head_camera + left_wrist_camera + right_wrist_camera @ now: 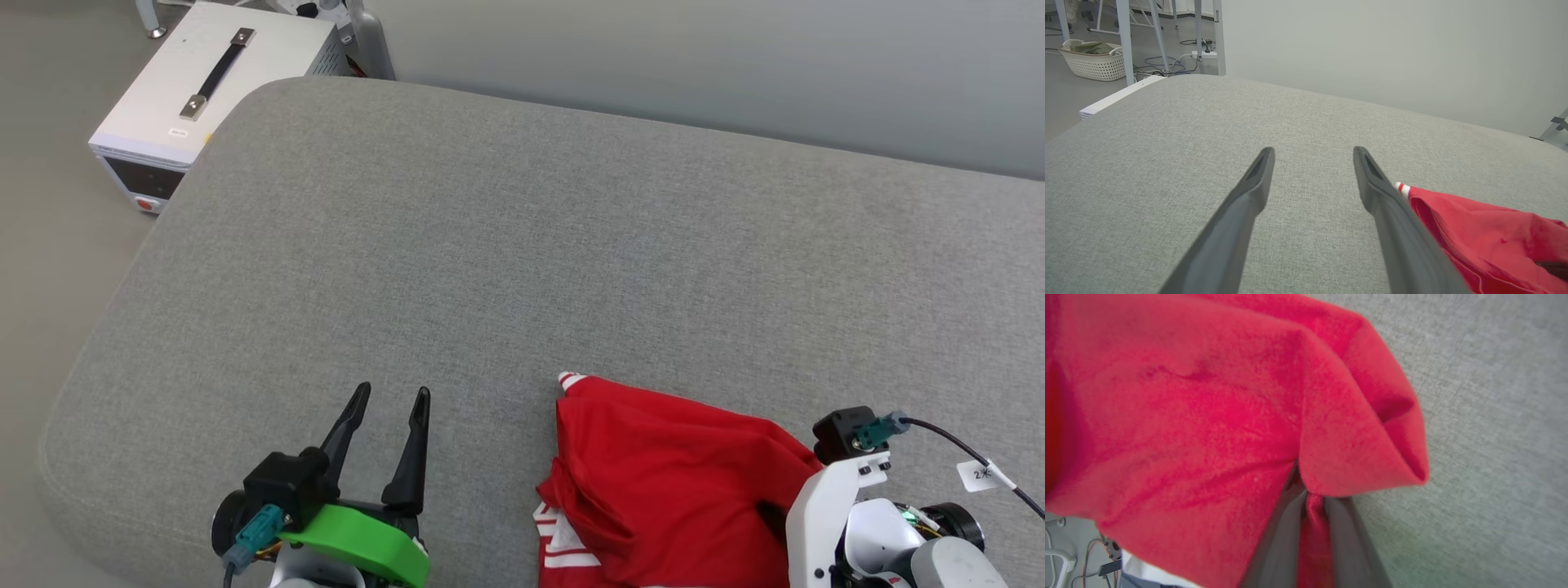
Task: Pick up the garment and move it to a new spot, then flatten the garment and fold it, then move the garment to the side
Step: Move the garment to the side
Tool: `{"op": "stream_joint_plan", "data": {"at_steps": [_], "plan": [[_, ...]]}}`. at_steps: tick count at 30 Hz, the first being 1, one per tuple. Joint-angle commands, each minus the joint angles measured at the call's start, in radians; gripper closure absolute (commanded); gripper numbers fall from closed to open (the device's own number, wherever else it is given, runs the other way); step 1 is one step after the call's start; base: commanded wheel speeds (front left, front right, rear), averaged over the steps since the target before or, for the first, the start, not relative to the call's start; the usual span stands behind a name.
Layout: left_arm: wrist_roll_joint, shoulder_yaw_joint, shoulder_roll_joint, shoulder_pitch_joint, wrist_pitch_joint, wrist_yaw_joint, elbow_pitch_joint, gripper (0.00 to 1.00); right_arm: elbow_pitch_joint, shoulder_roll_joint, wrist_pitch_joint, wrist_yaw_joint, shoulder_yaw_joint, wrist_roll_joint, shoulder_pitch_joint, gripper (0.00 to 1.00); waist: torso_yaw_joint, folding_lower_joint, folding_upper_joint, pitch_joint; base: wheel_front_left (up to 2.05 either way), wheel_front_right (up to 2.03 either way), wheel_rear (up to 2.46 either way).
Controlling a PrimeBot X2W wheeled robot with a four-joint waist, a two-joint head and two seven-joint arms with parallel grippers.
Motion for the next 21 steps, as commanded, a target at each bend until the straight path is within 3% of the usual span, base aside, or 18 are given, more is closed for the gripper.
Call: {"op": "stream_joint_plan", "data": {"at_steps": [1, 3, 12, 13, 14, 21], "plan": [[-0.005, 0.0, 0.004, -0.012, -0.006, -0.003, 0.002, 0.0, 0.02, 0.002, -0.011, 0.0, 0.021, -0.004, 0.0, 1.0, -0.012, -0.0001, 0.0, -0.012, 0.0, 0.0, 0.0], [-0.007, -0.002, 0.007, -0.01, -0.006, -0.003, 0.005, 0.0, 0.009, -0.009, -0.038, 0.0, 0.034, 0.004, -0.007, 1.0, -0.025, -0.0001, 0.0, -0.025, 0.0, 0.0, 0.0], [-0.015, -0.023, 0.001, 0.003, -0.006, -0.003, -0.004, 0.0, -0.138, -0.196, -0.092, 0.0, 0.129, -0.019, -0.035, 1.0, -0.151, -0.0001, 0.0, -0.054, 0.0, 0.0, 0.0], [-0.014, -0.028, 0.0, 0.0, -0.006, -0.003, -0.007, 0.0, -0.155, -0.226, -0.094, 0.0, 0.143, -0.027, -0.041, 1.0, -0.168, -0.0001, 0.0, -0.048, 0.0, 0.0, 0.0], [-0.008, -0.048, -0.004, -0.013, -0.006, -0.003, -0.015, 0.0, -0.192, -0.315, -0.096, 0.0, 0.172, -0.041, -0.062, 1.0, -0.214, -0.0001, 0.0, -0.025, 0.0, 0.0, 0.0], [0.011, -0.12, -0.014, -0.078, -0.006, -0.003, -0.033, 0.0, -0.239, -0.532, -0.098, 0.0, 0.197, -0.039, -0.139, 1.0, -0.317, -0.0001, 0.0, 0.074, 0.0, 0.0, 0.0]]}}
